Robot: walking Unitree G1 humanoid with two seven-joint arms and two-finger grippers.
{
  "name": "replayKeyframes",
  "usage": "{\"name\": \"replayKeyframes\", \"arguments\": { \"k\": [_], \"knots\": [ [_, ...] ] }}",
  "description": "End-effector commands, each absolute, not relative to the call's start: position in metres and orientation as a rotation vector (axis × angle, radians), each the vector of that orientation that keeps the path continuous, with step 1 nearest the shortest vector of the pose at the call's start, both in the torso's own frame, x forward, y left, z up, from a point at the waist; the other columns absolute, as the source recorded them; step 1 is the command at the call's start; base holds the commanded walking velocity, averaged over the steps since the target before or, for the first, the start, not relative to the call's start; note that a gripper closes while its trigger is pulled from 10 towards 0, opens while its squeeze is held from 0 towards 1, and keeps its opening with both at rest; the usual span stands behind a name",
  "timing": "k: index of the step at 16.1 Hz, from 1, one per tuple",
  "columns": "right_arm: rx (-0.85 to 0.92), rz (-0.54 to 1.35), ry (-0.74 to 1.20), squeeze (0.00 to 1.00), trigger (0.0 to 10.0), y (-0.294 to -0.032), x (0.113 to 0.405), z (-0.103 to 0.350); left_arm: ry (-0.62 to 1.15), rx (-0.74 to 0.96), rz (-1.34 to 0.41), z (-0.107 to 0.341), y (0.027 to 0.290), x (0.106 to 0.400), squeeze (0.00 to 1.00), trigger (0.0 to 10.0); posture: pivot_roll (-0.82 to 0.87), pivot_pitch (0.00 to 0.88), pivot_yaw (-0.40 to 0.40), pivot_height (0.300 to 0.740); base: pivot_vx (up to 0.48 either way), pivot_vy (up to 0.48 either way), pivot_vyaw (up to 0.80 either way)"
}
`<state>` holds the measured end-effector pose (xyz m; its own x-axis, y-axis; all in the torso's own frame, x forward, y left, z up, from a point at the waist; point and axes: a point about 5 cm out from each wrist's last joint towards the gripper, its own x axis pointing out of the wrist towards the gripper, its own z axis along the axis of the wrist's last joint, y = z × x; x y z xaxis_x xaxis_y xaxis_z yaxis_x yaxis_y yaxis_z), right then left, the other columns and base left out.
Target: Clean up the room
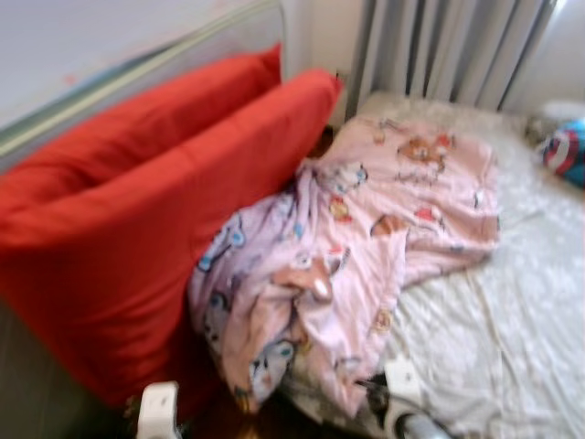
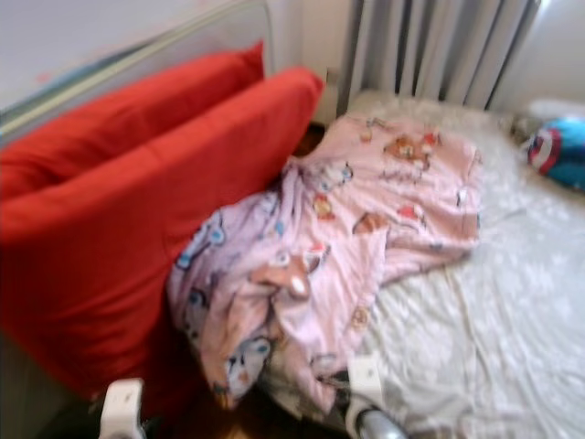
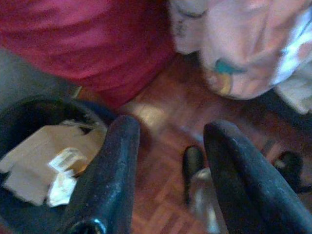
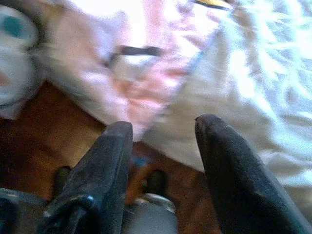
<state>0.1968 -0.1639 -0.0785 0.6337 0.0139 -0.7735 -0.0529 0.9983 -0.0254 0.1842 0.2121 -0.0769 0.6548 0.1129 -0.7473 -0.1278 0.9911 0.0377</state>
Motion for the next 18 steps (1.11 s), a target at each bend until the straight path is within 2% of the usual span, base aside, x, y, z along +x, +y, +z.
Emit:
{"name": "replayKeyframes", "arguments": {
  "k": [1,3,4,7,12,18],
  "knots": [
    [-0.049,0.058,0.828,0.0,10.0,-0.158,0.21,-0.071,0.831,-0.029,0.157,-0.077,0.216,0.18,0.0,10.0,0.06,0.052,-0.007,0.74,0.0,0.0,0.0],
    [-0.05,0.063,0.764,0.0,10.0,-0.157,0.224,-0.062,0.79,-0.04,0.163,-0.075,0.215,0.182,0.0,10.0,0.05,0.057,-0.01,0.74,0.0,0.0,0.0],
    [-0.056,0.079,0.675,0.0,10.0,-0.154,0.243,-0.048,0.732,-0.058,0.163,-0.072,0.215,0.184,0.0,10.0,0.04,0.062,-0.014,0.74,0.0,0.0,0.0],
    [-0.019,0.113,0.482,0.0,10.0,-0.143,0.273,-0.02,0.644,-0.077,0.151,-0.067,0.214,0.188,0.0,10.0,0.04,0.066,-0.017,0.74,0.0,0.0,0.0],
    [-0.036,0.165,0.401,0.0,10.0,-0.134,0.278,-0.012,0.616,-0.086,0.141,-0.065,0.213,0.188,0.0,10.0,0.03,0.07,-0.017,0.74,0.0,0.0,0.0],
    [-0.035,0.174,0.402,0.0,10.0,-0.133,0.275,-0.013,0.606,-0.083,0.137,-0.064,0.214,0.188,0.0,10.0,0.04,0.07,-0.017,0.74,0.0,0.0,0.8]
  ]
}}
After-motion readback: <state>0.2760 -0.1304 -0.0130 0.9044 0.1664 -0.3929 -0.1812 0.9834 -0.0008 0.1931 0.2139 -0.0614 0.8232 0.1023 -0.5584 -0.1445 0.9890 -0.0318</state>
